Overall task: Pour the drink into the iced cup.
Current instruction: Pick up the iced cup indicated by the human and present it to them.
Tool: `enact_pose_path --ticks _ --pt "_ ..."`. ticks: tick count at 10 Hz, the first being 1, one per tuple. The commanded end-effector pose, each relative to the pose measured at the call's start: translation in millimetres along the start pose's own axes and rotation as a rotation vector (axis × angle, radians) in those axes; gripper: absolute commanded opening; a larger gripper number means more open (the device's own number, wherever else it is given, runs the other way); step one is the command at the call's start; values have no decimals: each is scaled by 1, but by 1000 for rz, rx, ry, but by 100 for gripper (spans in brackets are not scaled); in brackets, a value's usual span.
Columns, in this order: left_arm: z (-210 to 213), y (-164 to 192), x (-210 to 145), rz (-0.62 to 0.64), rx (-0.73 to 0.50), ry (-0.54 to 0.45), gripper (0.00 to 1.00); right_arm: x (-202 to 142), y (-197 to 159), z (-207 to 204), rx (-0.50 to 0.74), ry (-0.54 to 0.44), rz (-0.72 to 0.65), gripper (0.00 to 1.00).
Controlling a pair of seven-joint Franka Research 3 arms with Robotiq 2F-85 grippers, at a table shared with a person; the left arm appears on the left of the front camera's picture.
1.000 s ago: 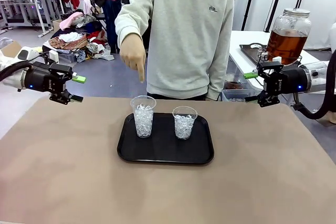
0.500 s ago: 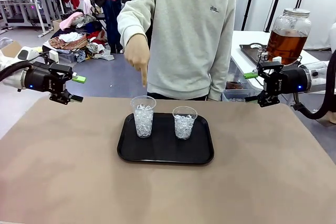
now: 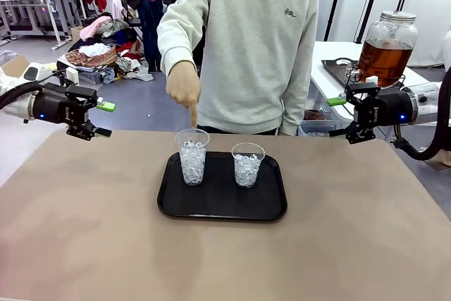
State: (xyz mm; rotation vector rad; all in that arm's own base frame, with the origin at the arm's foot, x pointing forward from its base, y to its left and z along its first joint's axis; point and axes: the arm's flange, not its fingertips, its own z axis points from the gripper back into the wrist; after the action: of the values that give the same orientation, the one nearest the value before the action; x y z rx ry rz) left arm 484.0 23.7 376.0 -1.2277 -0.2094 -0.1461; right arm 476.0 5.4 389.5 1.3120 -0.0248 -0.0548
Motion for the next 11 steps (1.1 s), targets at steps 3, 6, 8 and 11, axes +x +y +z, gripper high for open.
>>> enact_pose_path --ticks 3,6,8,11 --pt "-1 -2 2 -68 -6 12 100 1 1 1 0 -2 2 100" --pt "-10 -8 -10 -393 10 138 100 1 1 1 0 -2 2 100" --pt "-18 -7 -21 -583 73 127 100 1 1 1 0 -2 2 100" --pt "-43 -7 -38 -765 186 62 100 1 1 1 0 -2 2 100"
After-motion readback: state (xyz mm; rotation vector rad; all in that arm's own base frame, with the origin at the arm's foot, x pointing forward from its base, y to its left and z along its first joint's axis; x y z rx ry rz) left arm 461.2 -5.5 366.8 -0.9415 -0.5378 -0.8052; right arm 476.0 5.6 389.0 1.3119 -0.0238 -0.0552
